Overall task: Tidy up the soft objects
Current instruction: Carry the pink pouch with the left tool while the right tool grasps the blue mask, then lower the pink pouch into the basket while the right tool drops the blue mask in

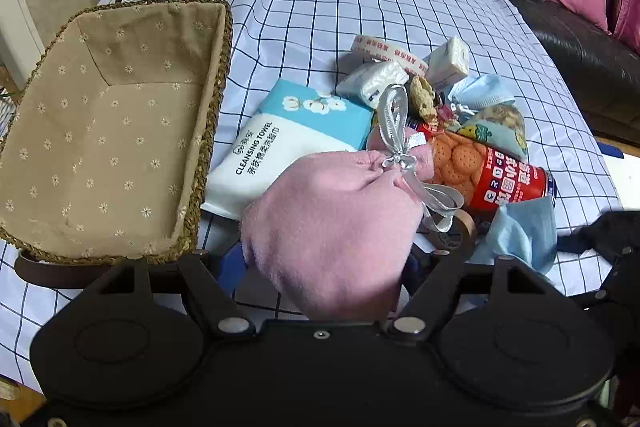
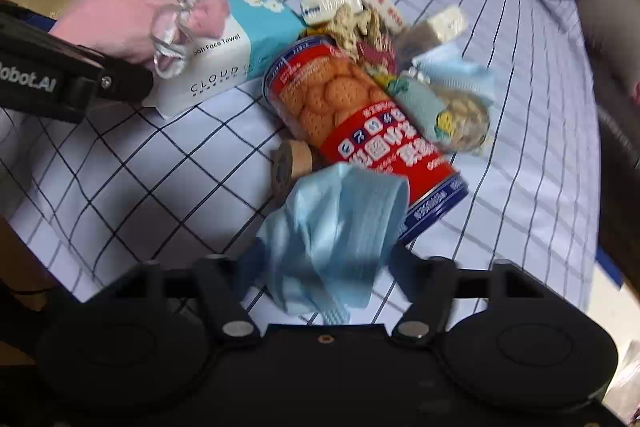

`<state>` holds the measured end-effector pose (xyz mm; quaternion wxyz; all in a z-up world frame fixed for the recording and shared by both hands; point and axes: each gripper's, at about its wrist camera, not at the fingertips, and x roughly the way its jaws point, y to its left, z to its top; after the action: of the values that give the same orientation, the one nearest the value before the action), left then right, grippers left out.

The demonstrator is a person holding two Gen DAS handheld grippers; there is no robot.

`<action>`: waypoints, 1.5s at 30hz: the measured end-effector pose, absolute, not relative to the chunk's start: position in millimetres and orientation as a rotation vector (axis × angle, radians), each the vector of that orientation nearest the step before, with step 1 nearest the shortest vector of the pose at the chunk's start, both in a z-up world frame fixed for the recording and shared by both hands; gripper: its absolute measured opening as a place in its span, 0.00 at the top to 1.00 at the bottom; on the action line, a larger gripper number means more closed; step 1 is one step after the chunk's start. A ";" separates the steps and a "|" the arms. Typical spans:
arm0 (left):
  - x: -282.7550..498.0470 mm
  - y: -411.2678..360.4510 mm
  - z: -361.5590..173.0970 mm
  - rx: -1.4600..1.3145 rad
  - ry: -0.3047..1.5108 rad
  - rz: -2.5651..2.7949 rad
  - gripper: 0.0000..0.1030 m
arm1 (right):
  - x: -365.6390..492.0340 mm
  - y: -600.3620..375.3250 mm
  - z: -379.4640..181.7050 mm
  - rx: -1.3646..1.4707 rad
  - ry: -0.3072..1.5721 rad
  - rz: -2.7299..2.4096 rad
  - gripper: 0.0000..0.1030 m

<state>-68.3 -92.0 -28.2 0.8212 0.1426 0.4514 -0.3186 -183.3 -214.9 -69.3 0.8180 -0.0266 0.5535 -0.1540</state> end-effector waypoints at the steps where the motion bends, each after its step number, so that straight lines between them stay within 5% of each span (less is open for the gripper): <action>1: -68.4 -91.9 -26.9 0.302 0.956 -0.678 0.33 | -183.6 -217.6 -68.1 -0.037 1.192 -0.322 0.62; 22: -39.6 -56.8 13.0 0.172 0.844 -0.546 0.33 | -190.1 -237.4 14.3 0.137 1.012 -0.380 0.65; 45: 6.0 2.4 15.8 0.123 0.808 -0.211 0.33 | -75.6 -154.2 72.3 0.181 0.848 -0.232 0.65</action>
<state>6.0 2.4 15.8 0.9123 0.0599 0.3919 -0.1025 -75.6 -154.2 72.3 0.9011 0.0874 0.4097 -0.1121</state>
